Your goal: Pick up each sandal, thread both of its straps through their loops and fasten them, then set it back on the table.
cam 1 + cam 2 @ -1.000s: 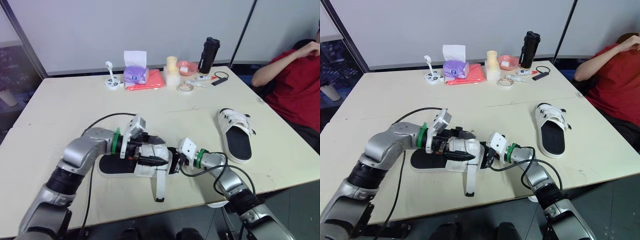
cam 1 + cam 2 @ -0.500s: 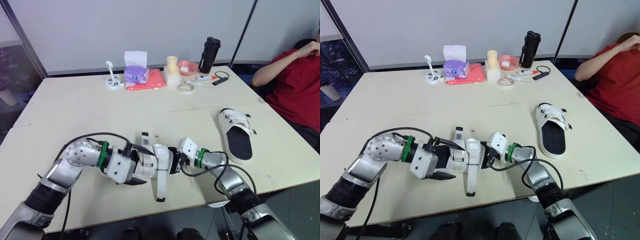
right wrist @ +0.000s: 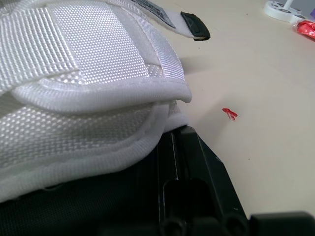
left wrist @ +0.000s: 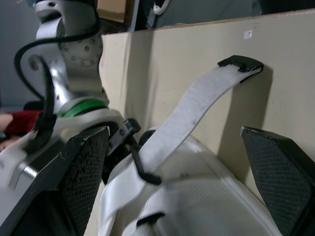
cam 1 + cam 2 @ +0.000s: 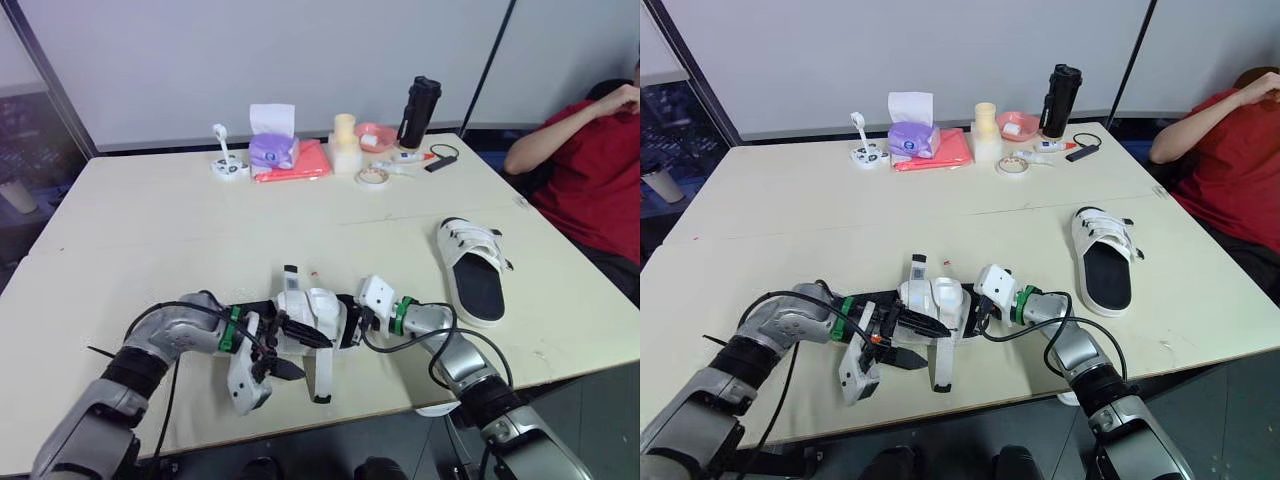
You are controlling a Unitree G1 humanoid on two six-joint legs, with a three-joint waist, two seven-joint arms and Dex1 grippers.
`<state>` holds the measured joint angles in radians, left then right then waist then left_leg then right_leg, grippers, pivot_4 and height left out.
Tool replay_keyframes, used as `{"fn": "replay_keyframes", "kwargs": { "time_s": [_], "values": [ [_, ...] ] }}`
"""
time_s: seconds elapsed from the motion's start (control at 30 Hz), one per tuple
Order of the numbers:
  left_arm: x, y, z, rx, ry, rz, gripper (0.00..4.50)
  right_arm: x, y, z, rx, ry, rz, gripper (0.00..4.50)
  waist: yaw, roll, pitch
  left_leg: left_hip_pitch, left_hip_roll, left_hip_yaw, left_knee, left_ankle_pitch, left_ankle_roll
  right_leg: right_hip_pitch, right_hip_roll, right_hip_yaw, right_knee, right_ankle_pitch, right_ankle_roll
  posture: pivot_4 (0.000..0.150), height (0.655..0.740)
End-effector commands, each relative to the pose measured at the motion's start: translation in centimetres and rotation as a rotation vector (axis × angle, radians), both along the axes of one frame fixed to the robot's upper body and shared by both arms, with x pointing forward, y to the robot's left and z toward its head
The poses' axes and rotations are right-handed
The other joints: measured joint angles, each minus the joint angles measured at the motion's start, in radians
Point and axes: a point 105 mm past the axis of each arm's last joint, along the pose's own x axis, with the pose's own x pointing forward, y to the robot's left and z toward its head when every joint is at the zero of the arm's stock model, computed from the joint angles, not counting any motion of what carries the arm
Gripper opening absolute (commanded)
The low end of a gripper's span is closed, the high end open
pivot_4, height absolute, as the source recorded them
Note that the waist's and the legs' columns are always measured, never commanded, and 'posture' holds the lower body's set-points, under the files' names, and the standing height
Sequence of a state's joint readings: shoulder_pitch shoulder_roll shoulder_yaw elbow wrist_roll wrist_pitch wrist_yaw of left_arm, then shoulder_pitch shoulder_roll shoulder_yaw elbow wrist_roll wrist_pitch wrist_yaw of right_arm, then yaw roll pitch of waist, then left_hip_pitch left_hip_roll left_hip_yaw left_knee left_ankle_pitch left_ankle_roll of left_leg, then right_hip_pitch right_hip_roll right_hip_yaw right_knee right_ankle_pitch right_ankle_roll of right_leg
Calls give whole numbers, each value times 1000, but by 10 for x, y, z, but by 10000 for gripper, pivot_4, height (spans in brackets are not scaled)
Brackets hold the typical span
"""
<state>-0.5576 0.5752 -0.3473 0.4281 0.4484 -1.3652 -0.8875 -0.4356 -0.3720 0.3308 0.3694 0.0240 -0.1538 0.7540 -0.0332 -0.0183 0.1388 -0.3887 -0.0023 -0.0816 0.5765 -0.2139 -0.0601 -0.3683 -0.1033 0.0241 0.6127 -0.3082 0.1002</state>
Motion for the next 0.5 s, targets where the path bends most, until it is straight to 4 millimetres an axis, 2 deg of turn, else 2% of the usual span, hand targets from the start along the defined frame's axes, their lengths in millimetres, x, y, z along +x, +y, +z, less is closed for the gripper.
{"fn": "replay_keyframes", "kwargs": {
  "time_s": [0.03,0.1,0.2,0.43,0.5],
  "values": [
    [3,-12,0,-22,-40,-12,44476,-25,-50,-96,-243,324,-148,0,2,0,0,0,0,0,0,0,0,0,0,0,0,0,0,1500,7400],
    [3,-19,-1,-50,-41,-13,44476,-25,-50,-96,-243,324,-148,0,7,-1,-1,1,0,0,0,0,0,0,0,-1,1,0,0,1500,7400],
    [1,-26,-1,-83,-46,-20,36347,-25,-49,-96,-242,325,-147,0,14,-2,-1,3,0,0,0,0,0,3,1,-1,2,0,0,1500,7400],
    [4,-27,1,-134,-71,9,859,-26,-50,-97,-244,327,-147,0,19,-1,-2,5,2,-1,0,0,0,6,6,-3,4,0,1,1500,7400],
    [4,-29,7,-179,-85,16,318,-27,-50,-97,-245,328,-145,0,20,-1,-1,8,2,-1,0,0,0,9,6,-4,4,0,1,1500,7400]
  ]
}}
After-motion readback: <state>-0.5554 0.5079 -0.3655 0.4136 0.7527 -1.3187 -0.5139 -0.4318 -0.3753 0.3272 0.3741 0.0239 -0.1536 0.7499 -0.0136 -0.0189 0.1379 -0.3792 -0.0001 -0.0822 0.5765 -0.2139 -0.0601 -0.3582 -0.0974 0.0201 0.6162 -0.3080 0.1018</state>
